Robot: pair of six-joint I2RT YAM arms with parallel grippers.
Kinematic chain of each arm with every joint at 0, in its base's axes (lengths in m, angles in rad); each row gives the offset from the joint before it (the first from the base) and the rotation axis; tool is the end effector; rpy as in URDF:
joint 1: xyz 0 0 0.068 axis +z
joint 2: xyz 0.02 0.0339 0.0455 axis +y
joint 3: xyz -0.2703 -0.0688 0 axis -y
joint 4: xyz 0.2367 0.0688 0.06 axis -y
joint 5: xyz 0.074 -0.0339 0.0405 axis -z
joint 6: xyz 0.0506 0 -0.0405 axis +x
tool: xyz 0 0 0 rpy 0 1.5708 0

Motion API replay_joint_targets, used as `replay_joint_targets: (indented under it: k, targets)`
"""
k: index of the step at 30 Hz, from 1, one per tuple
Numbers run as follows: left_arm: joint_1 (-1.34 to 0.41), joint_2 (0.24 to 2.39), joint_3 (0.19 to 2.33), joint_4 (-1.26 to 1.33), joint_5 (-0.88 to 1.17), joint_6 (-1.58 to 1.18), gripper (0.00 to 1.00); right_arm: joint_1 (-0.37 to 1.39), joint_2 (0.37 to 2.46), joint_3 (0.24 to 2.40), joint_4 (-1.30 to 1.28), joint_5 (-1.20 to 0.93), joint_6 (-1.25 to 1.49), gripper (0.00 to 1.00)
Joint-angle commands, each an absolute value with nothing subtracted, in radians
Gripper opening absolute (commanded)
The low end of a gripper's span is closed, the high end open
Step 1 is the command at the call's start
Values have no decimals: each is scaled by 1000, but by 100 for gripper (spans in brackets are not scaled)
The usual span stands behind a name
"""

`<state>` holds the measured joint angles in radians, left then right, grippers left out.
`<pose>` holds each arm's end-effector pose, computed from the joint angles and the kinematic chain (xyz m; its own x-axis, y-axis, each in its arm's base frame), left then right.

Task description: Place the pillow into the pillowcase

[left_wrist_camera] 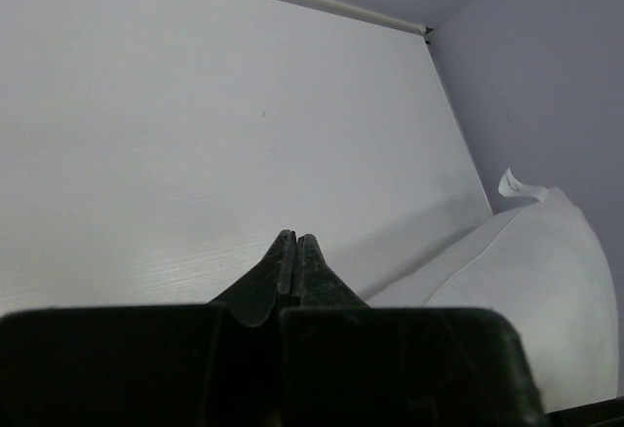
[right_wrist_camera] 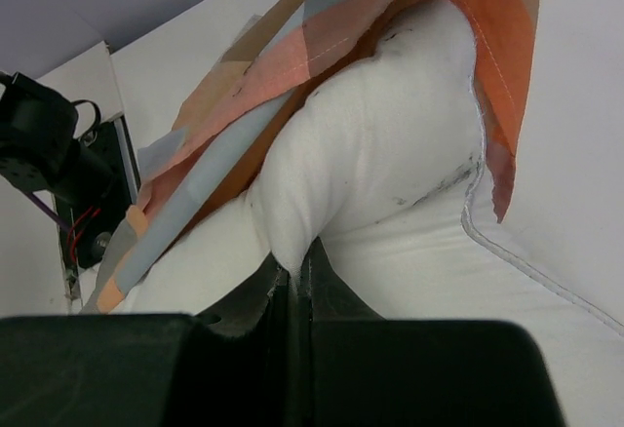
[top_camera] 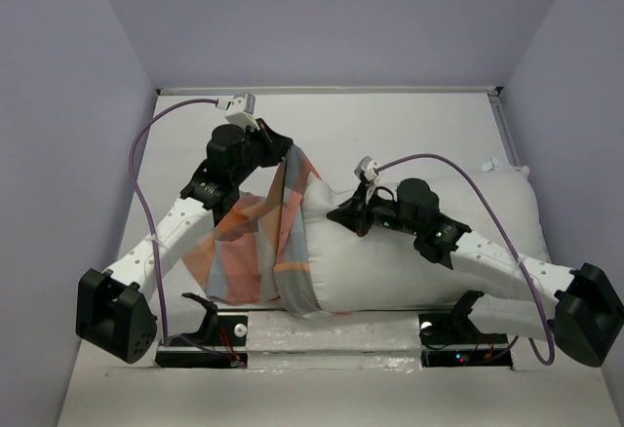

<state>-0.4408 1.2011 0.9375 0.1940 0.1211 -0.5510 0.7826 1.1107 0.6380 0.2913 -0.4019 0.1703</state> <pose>0.2600 -0.1294 0.3532 -0.3324 -0.4178 -0.8455 0.4208 0.7366 -0.5294 0.1680 0.1950 0.2796 -0.2823 -0.0608 -0.9574 -0.8867 0.3973 0.2362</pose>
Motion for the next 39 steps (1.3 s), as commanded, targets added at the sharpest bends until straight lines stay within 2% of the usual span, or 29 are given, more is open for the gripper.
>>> replay_joint_targets:
  k: [1, 7, 12, 14, 17, 19, 20, 21, 24, 31, 32, 33, 36, 39]
  targets:
    - [-402, 1190, 1005, 357, 92, -545, 0, 851, 1118, 658, 161, -560, 163, 0]
    - [-428, 1203, 1043, 368, 238, -525, 0, 861, 1225, 738, 172, -590, 153, 0]
    - [-570, 1245, 1164, 212, 259, -404, 0, 861, 1316, 859, 270, -629, 175, 0]
    - [-604, 1233, 1174, 190, 279, -400, 0, 861, 1312, 867, 364, -559, 219, 0]
    - [-629, 1197, 1155, 143, 284, -417, 0, 839, 1315, 897, 391, -341, 238, 0]
    - [-635, 1169, 1117, 121, 279, -428, 0, 812, 1322, 919, 413, -270, 280, 0]
    - [-640, 1143, 1108, 114, 278, -433, 0, 801, 1324, 919, 443, -165, 302, 0]
    - [-641, 1135, 1101, 103, 278, -433, 0, 790, 1330, 922, 451, -164, 311, 0]
    - [-652, 1103, 1097, 69, 258, -436, 2, 750, 1364, 943, 449, 94, 368, 0]
    - [-747, 1098, 1106, 28, 221, -422, 38, 649, 1399, 962, 446, 276, 448, 0]
    - [-785, 1098, 1101, 11, 192, -413, 54, 649, 1420, 972, 446, 291, 442, 0]
    - [-807, 1094, 1091, 2, 145, -411, 64, 649, 1431, 989, 446, 322, 437, 0]
    - [-867, 1037, 1057, -43, 14, -403, 86, 640, 1454, 1008, 453, 314, 425, 0]
    - [-882, 939, 970, -87, -290, -449, 86, 640, 1456, 1002, 456, 311, 410, 0]
